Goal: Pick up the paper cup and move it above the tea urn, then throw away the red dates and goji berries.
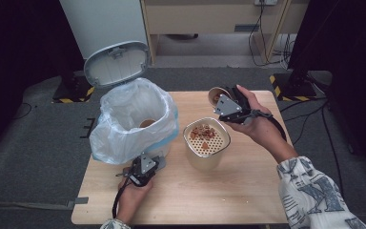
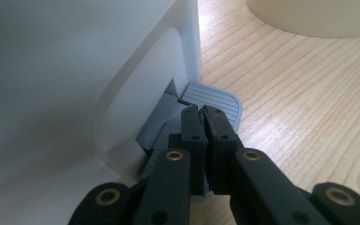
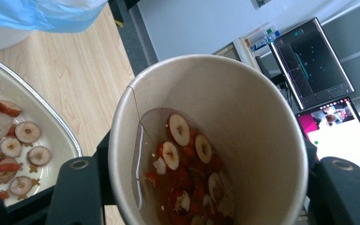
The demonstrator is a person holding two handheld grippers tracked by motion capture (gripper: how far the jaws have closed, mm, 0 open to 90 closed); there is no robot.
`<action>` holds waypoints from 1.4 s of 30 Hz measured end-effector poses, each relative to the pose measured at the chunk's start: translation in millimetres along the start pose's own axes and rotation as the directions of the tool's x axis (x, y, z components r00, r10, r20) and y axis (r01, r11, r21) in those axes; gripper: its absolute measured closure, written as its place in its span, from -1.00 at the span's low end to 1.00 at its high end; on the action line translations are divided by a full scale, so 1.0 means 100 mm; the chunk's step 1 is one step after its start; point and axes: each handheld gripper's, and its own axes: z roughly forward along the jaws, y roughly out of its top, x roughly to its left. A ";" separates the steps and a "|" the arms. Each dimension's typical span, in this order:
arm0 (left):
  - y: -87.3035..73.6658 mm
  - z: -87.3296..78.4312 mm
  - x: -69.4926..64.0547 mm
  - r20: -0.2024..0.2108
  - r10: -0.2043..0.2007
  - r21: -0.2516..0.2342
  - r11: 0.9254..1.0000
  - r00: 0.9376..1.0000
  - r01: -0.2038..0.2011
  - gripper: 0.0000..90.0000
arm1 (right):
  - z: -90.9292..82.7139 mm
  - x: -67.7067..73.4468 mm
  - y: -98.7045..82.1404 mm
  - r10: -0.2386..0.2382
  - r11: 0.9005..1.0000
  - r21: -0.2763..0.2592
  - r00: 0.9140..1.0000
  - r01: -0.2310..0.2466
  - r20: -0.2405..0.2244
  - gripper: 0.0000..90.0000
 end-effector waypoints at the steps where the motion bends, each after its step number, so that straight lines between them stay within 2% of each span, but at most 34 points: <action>1: 0.00 0.00 0.00 0.000 0.000 0.000 1.000 1.000 0.000 0.92 | 0.00 0.00 0.00 0.000 1.000 0.000 1.000 0.000 0.000 -0.18; 17: 0.00 0.00 0.00 -0.001 0.000 0.000 1.000 1.000 0.000 0.92 | -0.01 0.02 0.02 -0.020 1.000 0.004 1.000 0.020 0.003 -0.17; 23: 0.00 0.00 0.00 0.000 -0.001 0.000 1.000 1.000 0.001 0.92 | 0.00 0.06 0.02 -0.061 0.998 0.016 0.998 0.061 0.005 -0.17; 30: 0.00 0.00 0.00 0.000 -0.001 0.000 1.000 1.000 0.001 0.92 | 0.01 0.06 0.03 -0.058 0.998 0.015 0.998 0.058 0.005 -0.17; 36: 0.00 0.00 0.00 0.000 0.000 0.000 1.000 1.000 0.000 0.92 | 0.03 0.12 0.07 -0.073 0.997 0.009 0.997 0.073 -0.014 -0.17; 42: 0.00 0.00 0.00 0.000 -0.001 0.000 1.000 1.000 0.001 0.92 | 0.01 0.10 0.05 -0.075 0.997 0.013 0.997 0.075 -0.004 -0.17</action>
